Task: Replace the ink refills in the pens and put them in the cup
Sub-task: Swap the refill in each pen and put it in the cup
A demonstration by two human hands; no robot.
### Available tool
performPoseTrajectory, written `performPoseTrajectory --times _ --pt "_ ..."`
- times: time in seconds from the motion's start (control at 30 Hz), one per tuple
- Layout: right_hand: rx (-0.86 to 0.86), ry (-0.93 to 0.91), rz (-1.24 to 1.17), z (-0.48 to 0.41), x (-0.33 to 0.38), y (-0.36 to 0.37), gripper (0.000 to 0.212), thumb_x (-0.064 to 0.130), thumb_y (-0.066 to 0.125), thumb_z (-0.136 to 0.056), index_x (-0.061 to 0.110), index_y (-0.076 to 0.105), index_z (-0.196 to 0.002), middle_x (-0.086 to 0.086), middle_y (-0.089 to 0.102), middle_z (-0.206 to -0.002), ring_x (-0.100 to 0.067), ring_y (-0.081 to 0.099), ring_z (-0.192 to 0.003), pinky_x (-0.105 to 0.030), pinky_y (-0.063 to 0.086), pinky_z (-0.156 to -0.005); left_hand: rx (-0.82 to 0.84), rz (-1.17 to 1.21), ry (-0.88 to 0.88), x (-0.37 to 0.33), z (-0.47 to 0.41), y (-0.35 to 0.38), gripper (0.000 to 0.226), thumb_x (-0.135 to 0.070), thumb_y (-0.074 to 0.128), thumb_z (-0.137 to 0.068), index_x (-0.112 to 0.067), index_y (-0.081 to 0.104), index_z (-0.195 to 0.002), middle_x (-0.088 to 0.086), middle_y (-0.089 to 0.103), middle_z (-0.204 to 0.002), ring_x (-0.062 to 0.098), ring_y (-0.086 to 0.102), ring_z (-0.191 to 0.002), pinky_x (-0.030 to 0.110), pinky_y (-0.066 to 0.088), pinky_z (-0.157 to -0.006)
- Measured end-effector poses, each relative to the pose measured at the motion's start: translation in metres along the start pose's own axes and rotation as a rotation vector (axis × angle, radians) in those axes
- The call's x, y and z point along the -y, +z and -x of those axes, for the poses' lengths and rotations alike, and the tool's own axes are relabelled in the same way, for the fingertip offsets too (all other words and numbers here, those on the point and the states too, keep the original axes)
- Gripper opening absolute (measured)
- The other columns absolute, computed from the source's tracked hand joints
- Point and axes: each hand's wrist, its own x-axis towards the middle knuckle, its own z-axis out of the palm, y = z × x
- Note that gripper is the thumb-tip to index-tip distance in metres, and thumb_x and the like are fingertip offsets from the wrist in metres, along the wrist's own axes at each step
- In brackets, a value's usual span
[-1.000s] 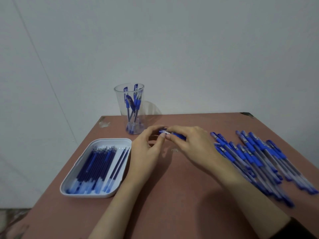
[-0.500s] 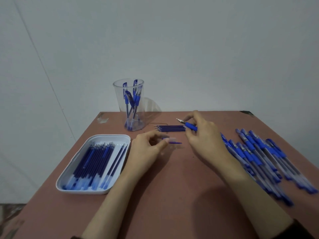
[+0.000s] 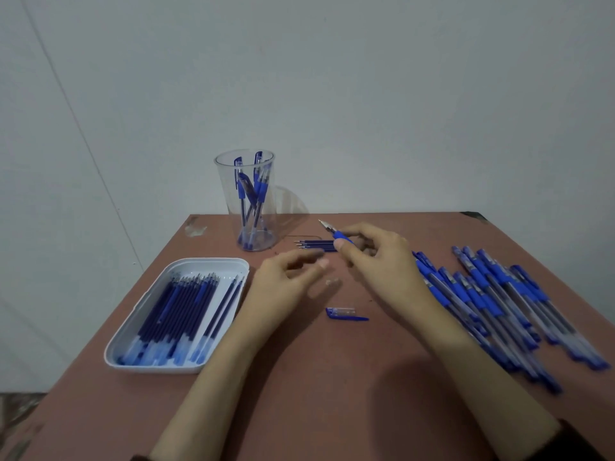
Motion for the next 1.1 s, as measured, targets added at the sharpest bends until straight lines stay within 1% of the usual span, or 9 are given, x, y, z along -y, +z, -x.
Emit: performPoseTrajectory --times 0.1,0.17,0.3,0.4,0.53,0.67,0.8,0.93,1.1 --pt "0.162 0.175 -0.316 0.002 0.010 0.000 0.018 0.018 0.057 -0.094 0.006 0.070 -0.094 -0.006 0.052 -0.055 -0.008 0.037 -0.039 -0.020 0.026 -0.039 -0.045 0.266 -0.020 -0.009 0.002 -0.002 0.017 -0.026 0.062 -0.090 -0.023 0.072 -0.103 0.001 0.072 -0.109 0.009 0.065 -0.105 0.025 0.049 -0.087" --pt "0.292 0.272 -0.433 0.005 0.014 0.003 0.027 0.020 0.052 -0.095 -0.005 0.064 -0.094 -0.005 0.048 -0.052 -0.009 0.031 -0.037 -0.024 0.017 -0.043 0.021 0.398 -0.025 -0.014 0.004 -0.002 0.019 -0.027 0.058 -0.090 -0.022 0.073 -0.098 0.003 0.071 -0.112 0.015 0.066 -0.105 0.032 0.047 -0.092" --pt "0.442 0.335 -0.535 0.009 0.015 0.008 0.023 0.024 0.048 -0.096 0.004 0.057 -0.092 -0.004 0.045 -0.053 -0.008 0.027 -0.037 -0.024 0.015 -0.040 0.016 0.608 -0.057 -0.018 0.004 0.000 0.017 -0.017 0.057 -0.087 -0.014 0.070 -0.098 -0.001 0.073 -0.090 0.008 0.068 -0.076 0.022 0.054 -0.076" --pt "0.389 0.284 -0.521 0.009 0.011 0.013 0.031 0.024 0.053 -0.095 -0.006 0.059 -0.096 -0.006 0.046 -0.057 -0.009 0.027 -0.039 -0.024 0.015 -0.041 -0.030 0.635 -0.066 -0.015 0.001 -0.004 0.018 -0.020 0.063 -0.074 -0.014 0.072 -0.087 -0.001 0.072 -0.083 0.010 0.066 -0.077 0.026 0.051 -0.084" --pt "0.278 0.133 -0.417 0.013 0.011 0.017 0.014 0.019 0.063 -0.089 0.016 0.073 -0.100 -0.003 0.049 -0.058 -0.007 0.034 -0.044 -0.022 0.025 -0.046 -0.105 0.621 -0.089 -0.013 -0.002 -0.008 0.029 -0.024 0.069 -0.066 -0.007 0.070 -0.089 0.005 0.071 -0.087 0.019 0.065 -0.092 0.034 0.047 -0.099" --pt "0.231 0.067 -0.379 0.015 0.011 0.021 0.014 0.013 0.066 -0.087 0.016 0.072 -0.100 0.007 0.053 -0.053 0.000 0.043 -0.044 -0.016 0.034 -0.047 -0.077 0.663 -0.076 -0.015 -0.001 -0.004 0.031 -0.027 0.068 -0.069 -0.007 0.058 -0.090 0.007 0.070 -0.082 0.021 0.068 -0.076 0.031 0.056 -0.079" --pt "0.145 0.121 -0.403 0.010 0.007 0.022 0.009 0.016 0.065 -0.089 0.017 0.071 -0.096 -0.003 0.051 -0.057 -0.002 0.040 -0.042 -0.017 0.031 -0.044 -0.005 0.793 -0.096 -0.020 0.000 -0.003 0.043 -0.032 0.059 -0.079 -0.016 0.051 -0.118 0.006 0.068 -0.118 0.020 0.065 -0.109 0.035 0.050 -0.095" --pt "0.026 0.169 -0.429 0.005 0.005 0.013 0.008 0.019 0.065 -0.089 0.018 0.072 -0.093 -0.005 0.051 -0.059 -0.004 0.038 -0.041 -0.016 0.030 -0.040 -0.051 0.784 -0.089 -0.020 0.000 -0.005 0.036 -0.022 0.056 -0.086 -0.016 0.052 -0.122 0.007 0.073 -0.106 0.016 0.068 -0.102 0.031 0.047 -0.094" --pt "0.106 0.155 -0.400 0.005 0.005 0.010 0.007 0.020 0.067 -0.087 0.022 0.073 -0.090 -0.006 0.053 -0.059 -0.006 0.037 -0.042 -0.018 0.030 -0.041 -0.111 0.681 -0.043 -0.016 -0.001 -0.004 0.036 -0.002 0.060 -0.085 -0.017 0.057 -0.119 0.004 0.073 -0.105 0.014 0.068 -0.100 0.029 0.052 -0.090"
